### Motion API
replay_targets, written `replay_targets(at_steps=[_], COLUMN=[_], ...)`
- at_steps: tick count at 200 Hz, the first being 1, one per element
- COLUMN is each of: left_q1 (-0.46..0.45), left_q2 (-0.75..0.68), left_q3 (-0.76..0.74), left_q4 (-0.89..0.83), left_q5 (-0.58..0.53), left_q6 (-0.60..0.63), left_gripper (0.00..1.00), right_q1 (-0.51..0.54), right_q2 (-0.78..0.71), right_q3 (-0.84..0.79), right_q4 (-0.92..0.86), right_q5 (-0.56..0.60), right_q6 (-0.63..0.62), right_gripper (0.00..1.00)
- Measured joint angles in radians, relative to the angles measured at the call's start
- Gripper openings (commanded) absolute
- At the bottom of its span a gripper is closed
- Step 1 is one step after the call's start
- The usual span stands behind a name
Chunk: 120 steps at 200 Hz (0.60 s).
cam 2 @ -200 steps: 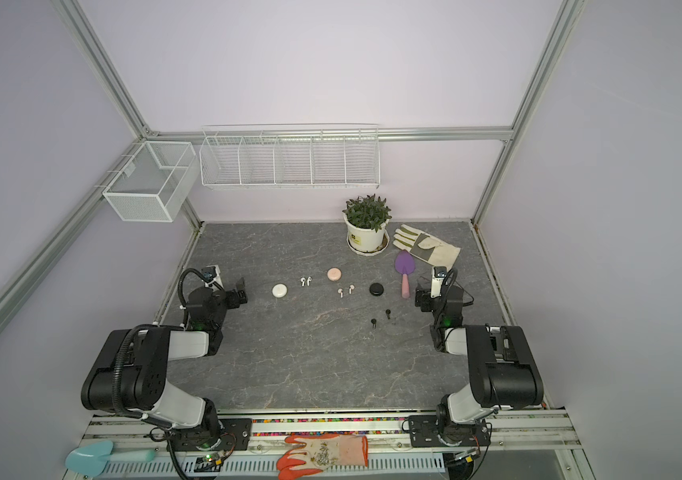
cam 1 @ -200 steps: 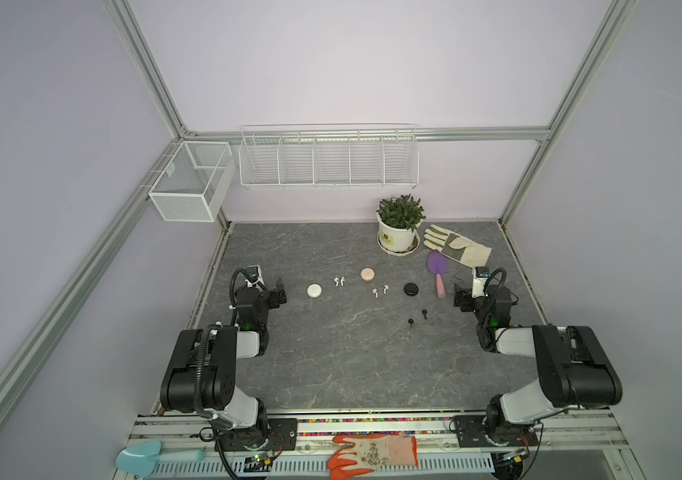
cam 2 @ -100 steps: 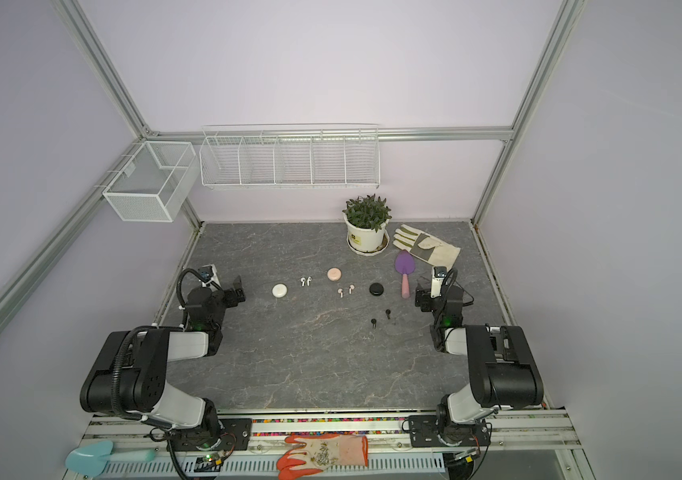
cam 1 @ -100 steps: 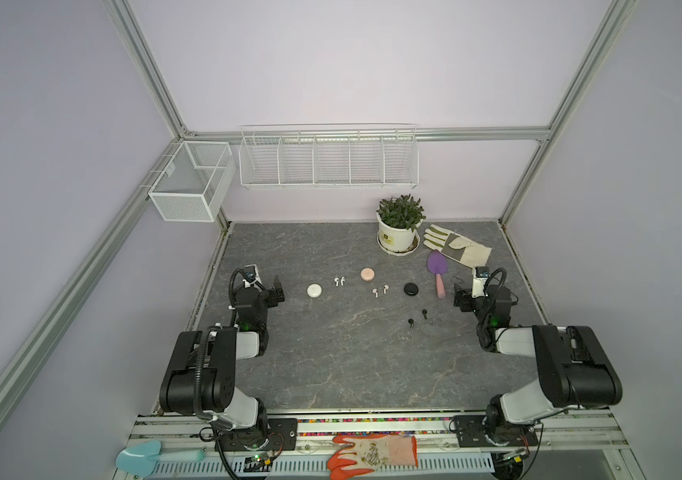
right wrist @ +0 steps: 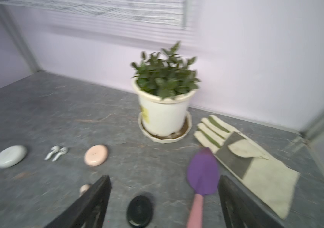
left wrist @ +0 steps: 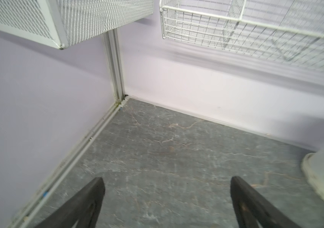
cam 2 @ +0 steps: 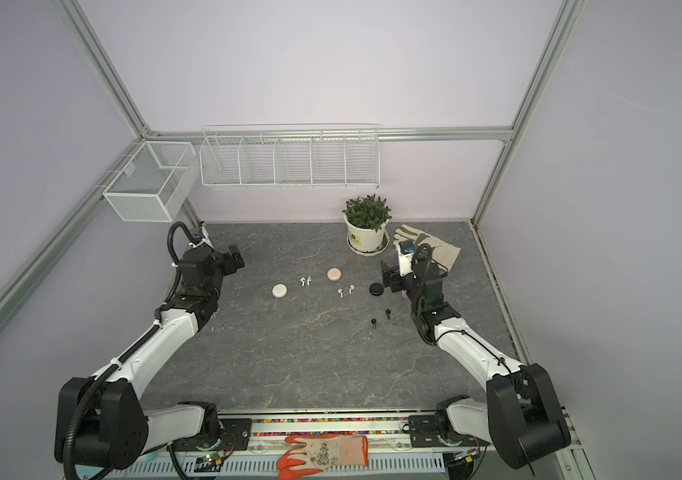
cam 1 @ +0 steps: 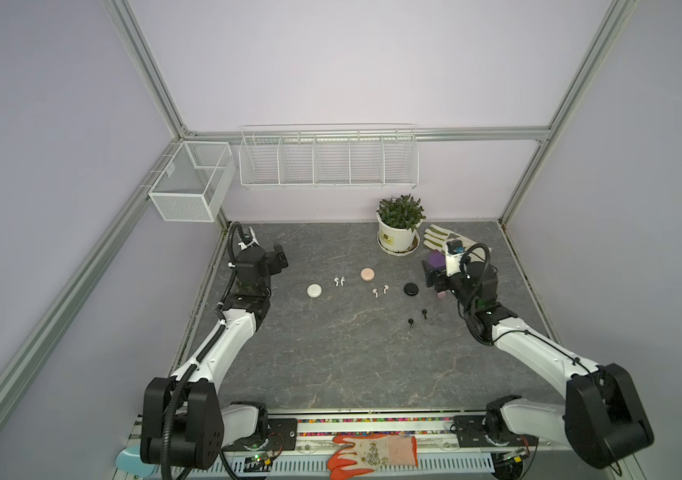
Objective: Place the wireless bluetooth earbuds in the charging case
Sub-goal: 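Reach the right gripper over the white round charging case while the left arm rises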
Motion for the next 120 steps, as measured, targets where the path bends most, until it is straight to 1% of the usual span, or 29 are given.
replay_targets(at_steps=[14, 33, 46, 61, 75, 92, 110, 120], left_q1=[-0.002, -0.002, -0.002, -0.003, -0.002, 0.008, 0.024, 0.034], left_q2=[-0.021, -0.019, -0.019, -0.019, -0.019, -0.019, -0.019, -0.018], left_q3=[0.004, -0.002, -0.020, -0.052, -0.083, -0.105, -0.106, -0.106], left_q4=[-0.093, -0.211, -0.261, -0.294, -0.318, -0.344, -0.354, -0.355], left_q5=[0.058, 0.153, 0.211, 0.259, 0.295, 0.333, 0.364, 0.376], left_q6=[-0.092, -0.183, -0.227, -0.273, -0.309, -0.342, -0.365, -0.375], left_gripper=[0.99, 1.00, 1.00, 1.00, 1.00, 1.00, 1.00, 1.00], right_q1=[0.101, 0.219, 0.282, 0.330, 0.357, 0.380, 0.404, 0.420], right_q2=[0.053, 0.172, 0.276, 0.408, 0.537, 0.671, 0.779, 0.820], right_q3=[0.043, 0.104, 0.161, 0.269, 0.407, 0.575, 0.729, 0.788], right_q4=[-0.043, -0.076, -0.103, -0.160, -0.208, -0.259, -0.315, -0.338], right_q5=[-0.043, -0.152, -0.213, -0.250, -0.264, -0.253, -0.232, -0.208], right_q6=[-0.017, -0.090, -0.151, -0.178, -0.157, -0.082, 0.005, 0.050], right_gripper=[0.88, 0.88, 0.88, 0.90, 0.94, 0.97, 0.97, 0.97])
